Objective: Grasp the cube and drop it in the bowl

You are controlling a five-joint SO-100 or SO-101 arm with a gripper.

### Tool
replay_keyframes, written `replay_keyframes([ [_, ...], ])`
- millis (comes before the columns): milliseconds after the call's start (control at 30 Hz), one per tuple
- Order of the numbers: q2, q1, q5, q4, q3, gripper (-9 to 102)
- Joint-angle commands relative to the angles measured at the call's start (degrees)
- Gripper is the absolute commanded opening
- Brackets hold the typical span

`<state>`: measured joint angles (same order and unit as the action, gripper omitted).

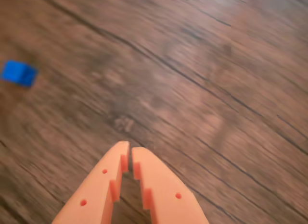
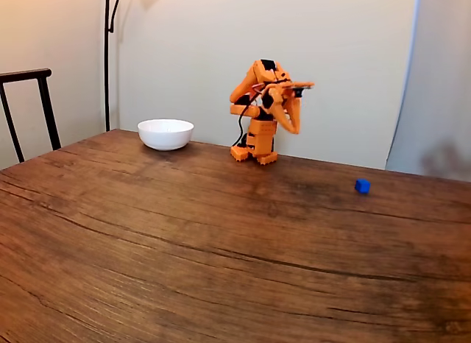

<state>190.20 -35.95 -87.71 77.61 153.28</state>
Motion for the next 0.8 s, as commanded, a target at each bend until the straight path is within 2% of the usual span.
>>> replay_keyframes([
  [0,-0.8,-2.9,0.5,-0.8,-3.6,0],
  [133,-7.2,-4.9,0.1,-1.4,-8.5,0],
  [500,-43.2,-8.4,-1.1,-4.0,-30.5,0],
  [767,-58.2,-12.1,0.3,-4.9,-40.9,0],
])
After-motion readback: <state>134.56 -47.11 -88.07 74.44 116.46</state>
